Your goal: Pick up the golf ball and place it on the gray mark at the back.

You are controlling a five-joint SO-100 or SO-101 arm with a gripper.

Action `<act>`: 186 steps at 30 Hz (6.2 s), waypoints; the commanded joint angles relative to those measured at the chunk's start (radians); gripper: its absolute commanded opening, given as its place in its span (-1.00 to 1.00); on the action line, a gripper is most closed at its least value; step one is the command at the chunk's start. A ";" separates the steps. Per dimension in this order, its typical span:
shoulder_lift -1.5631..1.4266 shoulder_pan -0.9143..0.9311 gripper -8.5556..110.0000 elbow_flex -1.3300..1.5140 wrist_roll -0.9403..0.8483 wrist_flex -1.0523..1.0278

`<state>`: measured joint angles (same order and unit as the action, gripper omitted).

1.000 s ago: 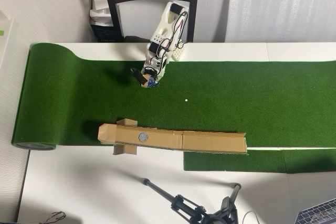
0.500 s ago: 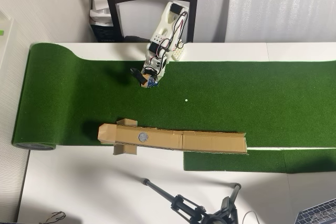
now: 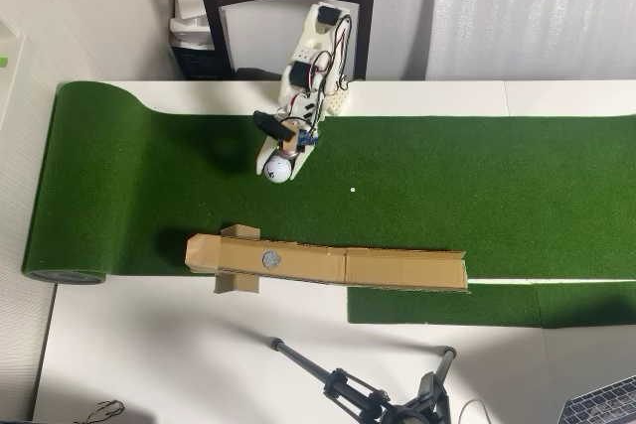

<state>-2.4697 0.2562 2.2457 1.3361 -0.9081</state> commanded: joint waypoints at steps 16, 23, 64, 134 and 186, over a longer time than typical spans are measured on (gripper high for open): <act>0.646 -0.012 -0.62 -0.466 0.032 0.328; 0.798 -0.029 -0.62 -0.630 0.049 0.327; 1.066 -0.137 -0.62 -0.989 0.078 0.132; 1.123 -0.141 -0.05 -1.117 0.063 -0.060; -0.626 -0.153 -0.02 -0.097 0.071 -0.520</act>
<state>-2.9759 0.1104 1.9727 1.3990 -1.5340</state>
